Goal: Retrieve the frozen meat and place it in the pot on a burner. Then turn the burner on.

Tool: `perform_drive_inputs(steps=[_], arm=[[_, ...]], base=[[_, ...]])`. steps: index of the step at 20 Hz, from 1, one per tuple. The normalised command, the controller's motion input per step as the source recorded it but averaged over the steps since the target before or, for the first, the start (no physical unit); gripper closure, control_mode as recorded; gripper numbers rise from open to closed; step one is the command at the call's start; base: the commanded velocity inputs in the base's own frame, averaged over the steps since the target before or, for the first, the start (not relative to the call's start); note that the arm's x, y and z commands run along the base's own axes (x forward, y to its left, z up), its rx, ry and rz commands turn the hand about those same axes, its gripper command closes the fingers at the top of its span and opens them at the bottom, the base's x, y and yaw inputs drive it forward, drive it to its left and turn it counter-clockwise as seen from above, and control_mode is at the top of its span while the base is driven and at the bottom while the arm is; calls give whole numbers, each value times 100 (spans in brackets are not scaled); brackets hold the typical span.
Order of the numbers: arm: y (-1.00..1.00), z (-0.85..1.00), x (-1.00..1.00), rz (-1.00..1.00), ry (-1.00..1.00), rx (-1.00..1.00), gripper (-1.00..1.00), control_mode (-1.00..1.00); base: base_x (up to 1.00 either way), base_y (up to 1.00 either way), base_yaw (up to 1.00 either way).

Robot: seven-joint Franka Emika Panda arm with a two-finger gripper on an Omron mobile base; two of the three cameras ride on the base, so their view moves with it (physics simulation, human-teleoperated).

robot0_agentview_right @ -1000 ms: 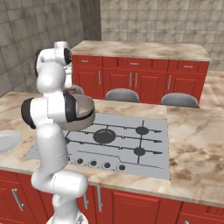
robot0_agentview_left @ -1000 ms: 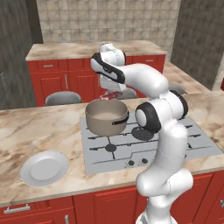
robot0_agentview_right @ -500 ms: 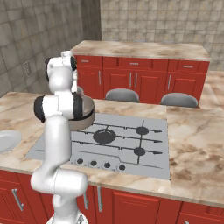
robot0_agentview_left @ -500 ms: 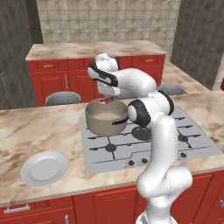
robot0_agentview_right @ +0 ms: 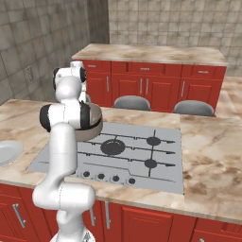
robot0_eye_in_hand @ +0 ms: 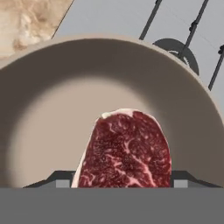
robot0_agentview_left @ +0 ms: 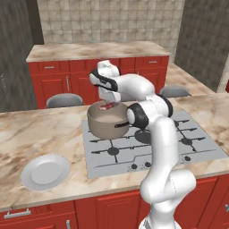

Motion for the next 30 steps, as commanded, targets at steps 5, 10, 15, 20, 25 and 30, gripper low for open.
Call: perform_drive_inputs(steps=[5, 10, 15, 20, 25, 30], arm=[[0, -49, 14, 0, -6, 9, 100, -100], [0, -43, 17, 0, -9, 7, 100, -100], [0, -16, 14, 0, -6, 2, -100, -100], [0, 0, -7, 0, -1, 0, -100, -100], [0, 3, -27, -1, 0, 0, -100, -100], [0, 23, -42, -5, -1, 0, -100, -100]], base=[[0, 0, 0], [0, 0, 0], [0, 0, 0], [0, 0, 0], [0, 0, 0], [0, 0, 0]])
